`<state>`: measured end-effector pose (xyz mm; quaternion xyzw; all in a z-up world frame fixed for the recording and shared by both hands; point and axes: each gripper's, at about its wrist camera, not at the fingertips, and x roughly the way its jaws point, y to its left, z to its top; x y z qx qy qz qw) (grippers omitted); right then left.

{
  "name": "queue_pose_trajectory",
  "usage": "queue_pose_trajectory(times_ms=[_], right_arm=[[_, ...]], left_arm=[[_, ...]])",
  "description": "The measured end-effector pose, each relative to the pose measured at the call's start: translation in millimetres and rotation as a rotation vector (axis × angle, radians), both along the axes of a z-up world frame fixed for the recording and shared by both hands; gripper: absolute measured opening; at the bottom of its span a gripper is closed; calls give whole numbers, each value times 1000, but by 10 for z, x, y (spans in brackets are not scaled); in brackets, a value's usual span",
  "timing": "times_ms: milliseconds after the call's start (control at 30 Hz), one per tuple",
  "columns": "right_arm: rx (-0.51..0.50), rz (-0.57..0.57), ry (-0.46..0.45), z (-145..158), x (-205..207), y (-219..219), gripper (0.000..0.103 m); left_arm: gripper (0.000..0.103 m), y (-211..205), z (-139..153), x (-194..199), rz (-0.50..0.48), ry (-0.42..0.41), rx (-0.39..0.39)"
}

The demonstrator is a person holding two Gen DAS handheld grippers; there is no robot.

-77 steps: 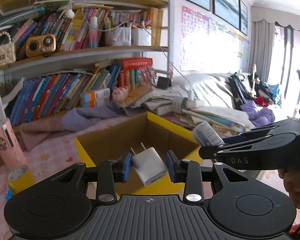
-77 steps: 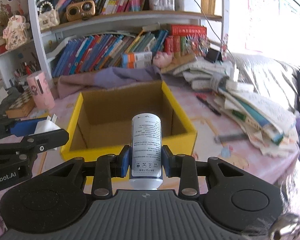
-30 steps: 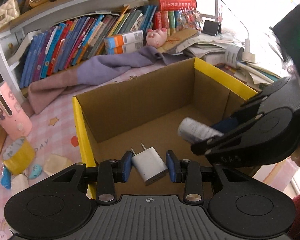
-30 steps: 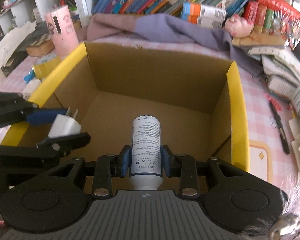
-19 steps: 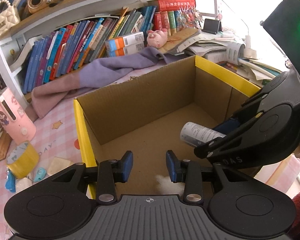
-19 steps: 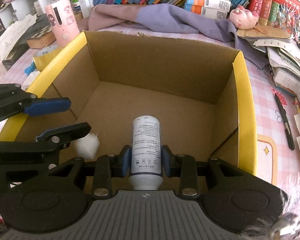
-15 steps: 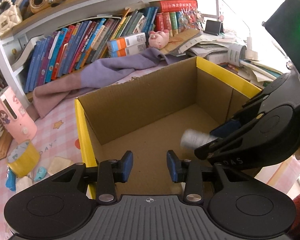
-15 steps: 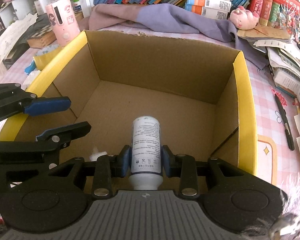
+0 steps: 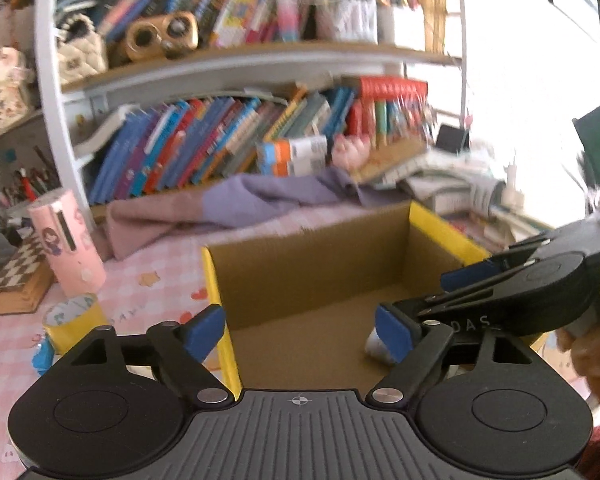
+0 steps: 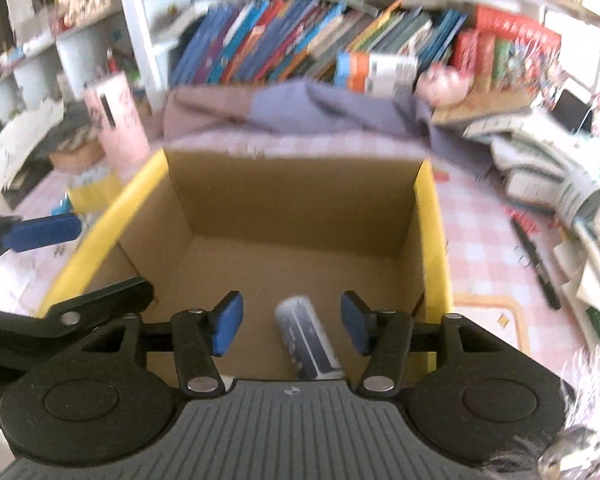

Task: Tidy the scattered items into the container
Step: 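Open the left gripper dropping the charger into the box while the right releases the bottle, then withdraw both open grippers from the yellow box back toward the table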

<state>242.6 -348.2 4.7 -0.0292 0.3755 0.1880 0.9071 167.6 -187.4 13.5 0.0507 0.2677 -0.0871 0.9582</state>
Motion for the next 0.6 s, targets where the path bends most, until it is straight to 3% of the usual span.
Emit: queue_pose_trajectory(times_ms=[167, 600], right_arm=[[5, -36, -69, 105, -139, -3, 57], [4, -160, -132, 241, -618, 101, 58]], left_arm=[[89, 69, 52, -135, 23, -30, -45], [90, 276, 131, -424, -65, -80, -41]])
